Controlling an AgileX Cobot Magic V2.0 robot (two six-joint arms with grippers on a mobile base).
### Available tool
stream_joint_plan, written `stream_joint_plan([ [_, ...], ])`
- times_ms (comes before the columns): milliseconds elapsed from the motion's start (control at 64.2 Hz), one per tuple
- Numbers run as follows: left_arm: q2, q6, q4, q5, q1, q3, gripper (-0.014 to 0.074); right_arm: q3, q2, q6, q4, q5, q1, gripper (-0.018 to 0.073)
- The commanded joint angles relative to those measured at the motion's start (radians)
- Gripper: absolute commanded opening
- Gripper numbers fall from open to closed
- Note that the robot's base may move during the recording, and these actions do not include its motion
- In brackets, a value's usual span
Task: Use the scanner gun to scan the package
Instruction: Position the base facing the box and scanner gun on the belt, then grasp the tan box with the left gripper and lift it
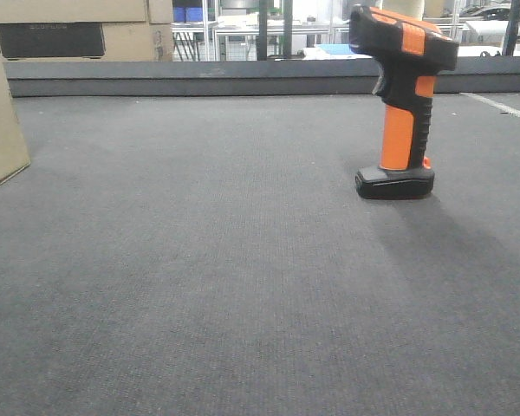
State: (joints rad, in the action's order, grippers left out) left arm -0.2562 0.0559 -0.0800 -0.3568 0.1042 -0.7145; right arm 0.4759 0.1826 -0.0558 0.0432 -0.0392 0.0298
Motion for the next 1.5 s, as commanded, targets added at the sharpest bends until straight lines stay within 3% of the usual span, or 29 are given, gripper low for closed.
stream_joint_plan([
  [0, -0.097, 0.005, -0.005, -0.126, 0.000, -0.117, 0.0229, 0.072, 0.102, 0.000, 0.024, -0.013, -0.003, 0.0020],
  [156, -0.269, 0.005, -0.015, -0.283, -0.003, -0.270, 0.0433, 0.135, 0.238, 0.000, 0.038, -0.010, -0.005, 0.0348],
  [312, -0.422, 0.005, -0.020, -0.437, -0.037, -0.375, 0.0572, 0.140, 0.335, 0.000, 0.041, 0.003, -0.005, 0.0568],
  [499, -0.685, -0.044, -0.021, -0.756, -0.050, -0.598, 0.0601, 0.140, 0.392, 0.000, 0.041, 0.022, -0.015, 0.0559],
  [623, -0.861, -0.086, -0.038, -0.863, -0.050, -0.741, 0.0600, 0.140, 0.416, 0.000, 0.041, 0.022, -0.055, 0.0559],
  [763, -1.033, -0.151, -0.030, -0.864, -0.013, -0.872, 0.0600, 0.140, 0.425, 0.000, 0.041, 0.022, -0.095, 0.0559],
  [826, -1.106, -0.176, 0.002, -0.864, 0.032, -0.909, 0.0600, 0.140, 0.425, 0.000, 0.041, 0.022, -0.104, 0.0559],
  [950, -1.207, -0.268, 0.206, -0.864, 0.139, -0.939, 0.0600, 0.140, 0.425, 0.000, 0.041, 0.022, -0.112, 0.0559],
  [1013, -1.248, -0.302, 0.259, -0.864, 0.173, -0.939, 0.0600, 0.140, 0.425, 0.000, 0.041, 0.022, -0.112, 0.0559],
  [1480, -1.469, -0.348, 0.234, -0.864, 0.151, -0.939, 0.0600, 0.140, 0.425, 0.000, 0.041, 0.020, -0.112, 0.0559],
])
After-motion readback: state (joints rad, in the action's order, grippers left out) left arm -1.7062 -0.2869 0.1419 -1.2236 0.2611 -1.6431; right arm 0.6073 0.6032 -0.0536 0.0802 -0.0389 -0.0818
